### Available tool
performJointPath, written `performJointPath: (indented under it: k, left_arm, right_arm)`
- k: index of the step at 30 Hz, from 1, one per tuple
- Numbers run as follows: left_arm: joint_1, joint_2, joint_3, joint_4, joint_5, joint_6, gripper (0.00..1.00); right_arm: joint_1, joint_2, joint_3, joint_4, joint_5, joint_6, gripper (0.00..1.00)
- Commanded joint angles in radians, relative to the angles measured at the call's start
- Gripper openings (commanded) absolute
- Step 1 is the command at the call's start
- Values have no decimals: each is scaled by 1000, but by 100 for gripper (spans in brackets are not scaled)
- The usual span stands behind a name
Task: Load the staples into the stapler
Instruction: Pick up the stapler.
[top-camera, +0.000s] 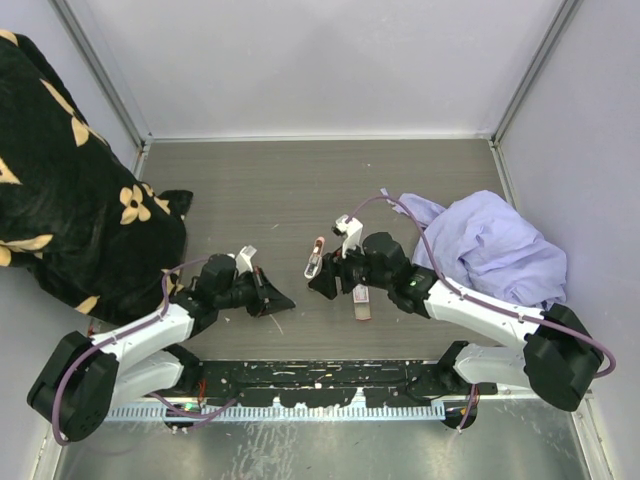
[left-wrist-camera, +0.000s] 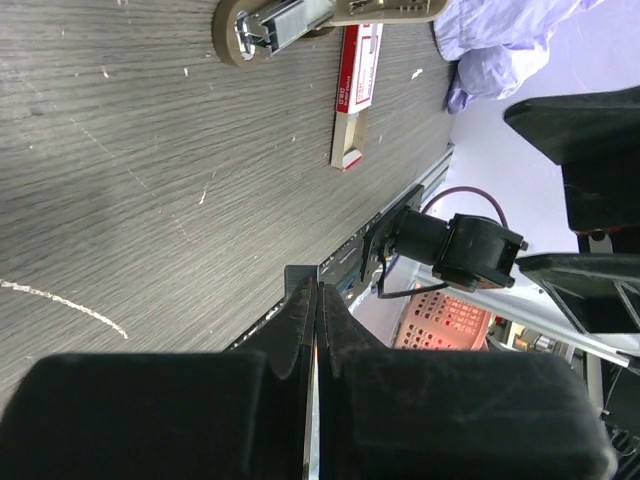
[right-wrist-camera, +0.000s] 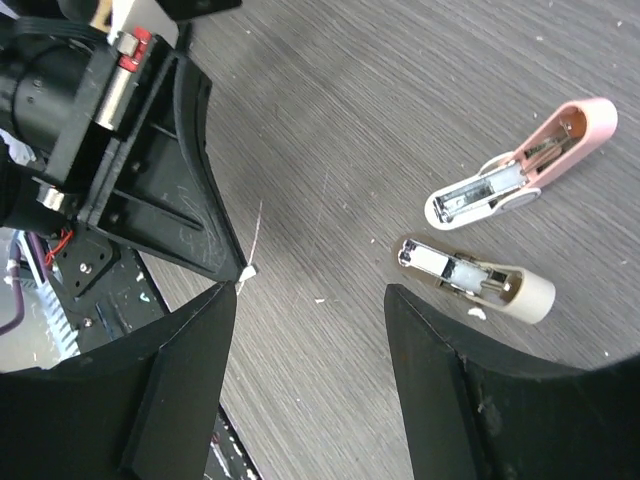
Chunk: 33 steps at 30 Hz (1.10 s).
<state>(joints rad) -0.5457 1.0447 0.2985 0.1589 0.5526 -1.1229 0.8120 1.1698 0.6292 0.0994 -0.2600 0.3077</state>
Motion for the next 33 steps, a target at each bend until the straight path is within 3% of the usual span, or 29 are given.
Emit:
performJointPath:
  k: [1,4,11,23,33]
  left_arm:
    - [1,6,-11,27,0,-45,0]
    - [2,21,-11,65,25,-86,0]
    - [10,-39,-10,68,76,-211,0]
    - [73,-86,-11,144,177,-406,0]
    - [77,-98,-24,166,190,-445,0]
  right_arm:
    - [48,-18,0,134,-14,-32,67]
    - [115,-10,-64,235,0,-30,68]
    - [147,-12,-242,578,19,102,72]
    - [157,37,-215,650,32,120,74]
    - [150,133,-175,718,5,132,68]
